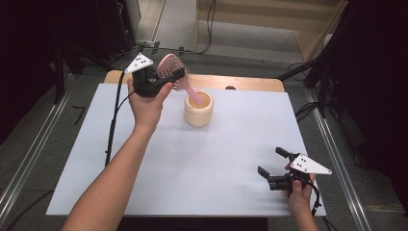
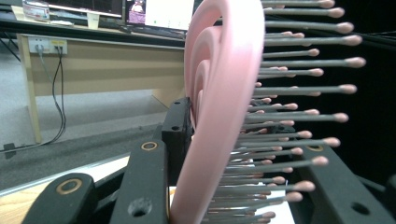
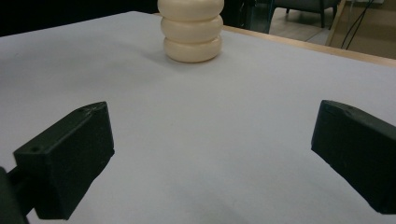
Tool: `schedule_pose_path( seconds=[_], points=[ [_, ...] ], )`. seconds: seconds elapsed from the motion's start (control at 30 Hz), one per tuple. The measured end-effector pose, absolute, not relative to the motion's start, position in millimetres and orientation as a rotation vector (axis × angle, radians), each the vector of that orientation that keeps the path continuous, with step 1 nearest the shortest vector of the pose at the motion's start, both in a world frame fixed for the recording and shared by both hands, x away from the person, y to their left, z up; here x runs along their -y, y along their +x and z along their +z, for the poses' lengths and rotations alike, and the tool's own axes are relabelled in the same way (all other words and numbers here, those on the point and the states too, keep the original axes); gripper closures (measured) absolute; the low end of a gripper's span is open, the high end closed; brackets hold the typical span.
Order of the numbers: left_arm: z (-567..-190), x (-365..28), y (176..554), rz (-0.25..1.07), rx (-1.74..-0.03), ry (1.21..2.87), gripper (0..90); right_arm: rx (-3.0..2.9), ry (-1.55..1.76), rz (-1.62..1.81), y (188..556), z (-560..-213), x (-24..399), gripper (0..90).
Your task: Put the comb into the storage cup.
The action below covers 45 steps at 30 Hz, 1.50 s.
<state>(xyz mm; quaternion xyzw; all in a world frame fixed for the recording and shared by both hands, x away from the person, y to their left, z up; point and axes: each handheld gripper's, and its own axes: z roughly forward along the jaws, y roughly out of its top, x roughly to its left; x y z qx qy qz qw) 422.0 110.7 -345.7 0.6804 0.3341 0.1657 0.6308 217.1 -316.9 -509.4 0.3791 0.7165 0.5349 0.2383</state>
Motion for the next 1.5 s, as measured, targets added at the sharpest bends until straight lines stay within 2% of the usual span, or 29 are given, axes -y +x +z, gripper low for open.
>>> schedule_pose_path(
  seconds=[1.5],
  points=[
    [-396.1,-90.6,440.6,0.362,-0.841,1.611,62.3,-1.974,1.024,1.464,219.3,-510.4,315.9,0.0]
  ],
)
